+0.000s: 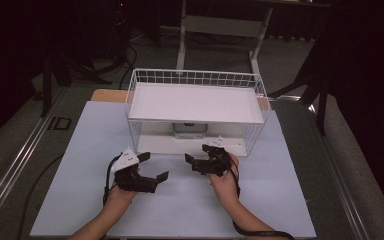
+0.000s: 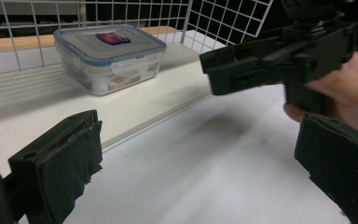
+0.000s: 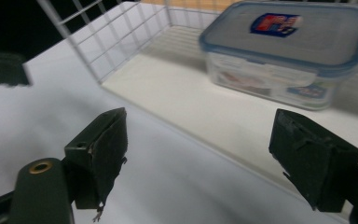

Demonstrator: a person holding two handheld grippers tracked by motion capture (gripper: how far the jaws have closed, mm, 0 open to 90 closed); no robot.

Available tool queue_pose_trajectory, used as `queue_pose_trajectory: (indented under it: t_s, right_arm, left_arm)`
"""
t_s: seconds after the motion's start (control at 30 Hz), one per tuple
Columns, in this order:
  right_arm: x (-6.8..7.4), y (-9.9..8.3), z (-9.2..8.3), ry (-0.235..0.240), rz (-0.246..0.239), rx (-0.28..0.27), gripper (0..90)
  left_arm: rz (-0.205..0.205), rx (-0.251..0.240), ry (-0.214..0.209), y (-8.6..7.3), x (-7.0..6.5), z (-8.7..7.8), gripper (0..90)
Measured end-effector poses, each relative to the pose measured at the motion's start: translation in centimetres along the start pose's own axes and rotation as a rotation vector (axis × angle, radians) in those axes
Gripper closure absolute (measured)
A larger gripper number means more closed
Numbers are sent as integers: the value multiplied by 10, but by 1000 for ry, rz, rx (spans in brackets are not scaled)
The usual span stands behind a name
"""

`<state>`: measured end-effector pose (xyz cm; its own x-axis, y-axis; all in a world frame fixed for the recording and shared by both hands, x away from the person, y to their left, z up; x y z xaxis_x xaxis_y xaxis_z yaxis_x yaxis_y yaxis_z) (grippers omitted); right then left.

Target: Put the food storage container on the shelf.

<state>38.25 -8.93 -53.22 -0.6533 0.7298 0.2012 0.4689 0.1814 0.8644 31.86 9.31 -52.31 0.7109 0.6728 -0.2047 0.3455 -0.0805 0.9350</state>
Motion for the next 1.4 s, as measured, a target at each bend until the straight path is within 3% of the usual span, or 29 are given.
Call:
queue_pose_trajectory:
  t_s: [0.17, 0.3, 0.47, 0.5, 0.7, 0.93, 1.03, 1.4]
  right_arm:
    - [-1, -3, -8, 39, 35, -6, 146]
    - [-4, -6, -13, 69, 19, 2, 152]
    - [-6, -8, -20, 66, 32, 9, 152]
    - [-7, -8, -24, 50, 14, 8, 152]
    - [-5, -5, -41, 59, -19, -18, 154]
    - [0, -9, -55, 74, -34, -18, 154]
    - [-1, -12, -63, 76, -37, -26, 154]
    - [-4, -25, -83, 53, -71, -9, 155]
  left_arm:
    - [20, 22, 4, -1, -2, 1, 16]
    - [32, 23, -10, 1, -4, 0, 16]
    - [51, 23, -66, 6, -9, 0, 16]
    - [59, 25, -73, 6, -9, 0, 16]
    - [64, 54, -110, 8, -13, -2, 16]
    - [53, 65, -127, 6, -12, -10, 16]
    - [81, 77, -127, 6, -12, -17, 17]
    - [105, 105, -144, -3, -14, -34, 16]
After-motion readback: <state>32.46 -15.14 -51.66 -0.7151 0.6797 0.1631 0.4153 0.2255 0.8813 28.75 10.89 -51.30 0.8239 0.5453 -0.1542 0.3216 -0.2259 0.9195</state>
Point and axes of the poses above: each handheld gripper's, and its own axes: z roughly forward along the jaws, y roughly out of its top, x roughly to its left, the point moved 7 cm from there along z, roughly forward along the jaws, and after that the axes turned 2 degrees about -x, right-handed, at the moved point
